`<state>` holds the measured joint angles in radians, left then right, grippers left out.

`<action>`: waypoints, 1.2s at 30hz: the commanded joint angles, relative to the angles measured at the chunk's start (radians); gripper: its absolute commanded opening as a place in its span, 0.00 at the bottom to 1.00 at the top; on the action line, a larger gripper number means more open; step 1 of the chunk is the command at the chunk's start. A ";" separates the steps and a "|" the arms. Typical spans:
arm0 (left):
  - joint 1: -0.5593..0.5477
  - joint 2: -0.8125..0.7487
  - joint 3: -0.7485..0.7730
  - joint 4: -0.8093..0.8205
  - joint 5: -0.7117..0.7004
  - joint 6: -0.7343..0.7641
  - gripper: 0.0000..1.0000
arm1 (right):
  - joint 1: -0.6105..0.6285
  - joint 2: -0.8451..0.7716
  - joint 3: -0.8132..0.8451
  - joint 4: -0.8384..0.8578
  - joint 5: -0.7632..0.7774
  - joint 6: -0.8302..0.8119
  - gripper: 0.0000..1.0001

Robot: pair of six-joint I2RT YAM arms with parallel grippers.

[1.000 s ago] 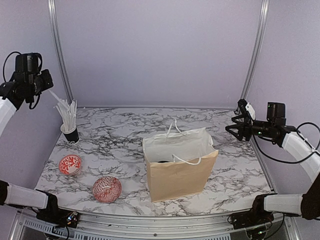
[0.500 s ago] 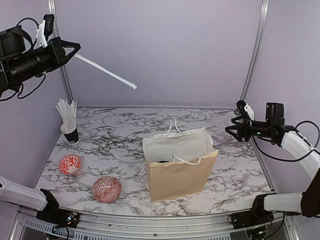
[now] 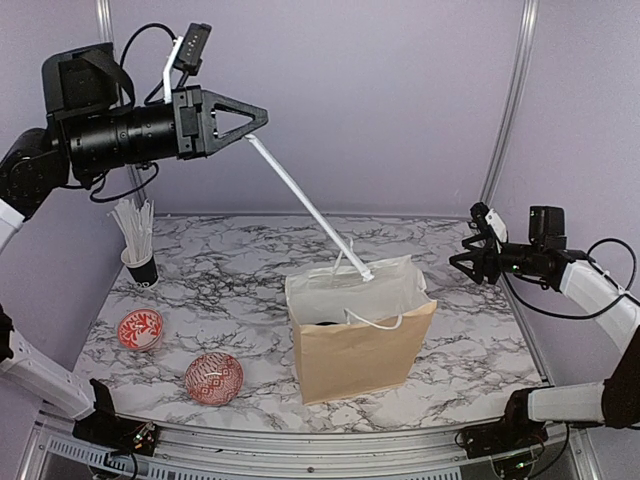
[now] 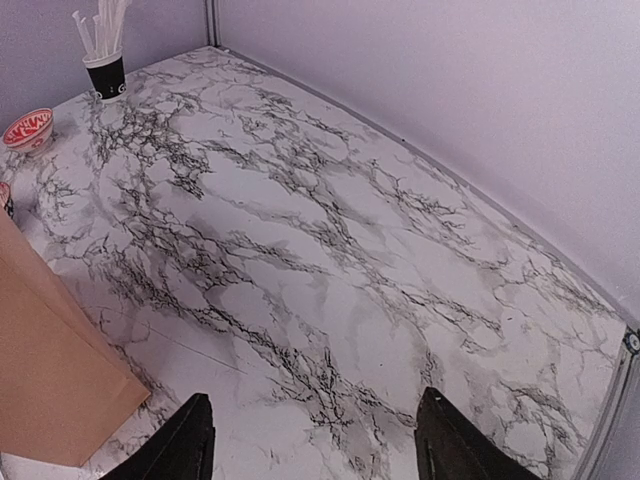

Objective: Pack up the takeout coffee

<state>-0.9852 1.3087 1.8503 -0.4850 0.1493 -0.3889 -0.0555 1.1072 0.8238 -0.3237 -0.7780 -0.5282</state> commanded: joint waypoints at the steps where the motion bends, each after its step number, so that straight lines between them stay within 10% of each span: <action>1: -0.098 0.089 0.006 0.071 -0.117 0.078 0.00 | -0.001 0.009 0.004 -0.013 0.009 -0.011 0.66; 10: -0.233 0.308 0.028 0.072 -0.395 0.224 0.00 | -0.001 0.005 0.004 -0.017 0.014 -0.017 0.66; 23: -0.321 0.454 0.003 0.143 -0.419 0.242 0.00 | -0.001 0.006 0.003 -0.023 0.012 -0.025 0.66; 36: -0.306 0.171 -0.115 -0.077 -0.749 0.257 0.53 | 0.001 0.024 0.014 -0.037 -0.002 -0.036 0.66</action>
<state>-1.3067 1.5990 1.7443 -0.4686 -0.3904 -0.1570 -0.0555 1.1202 0.8238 -0.3412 -0.7757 -0.5514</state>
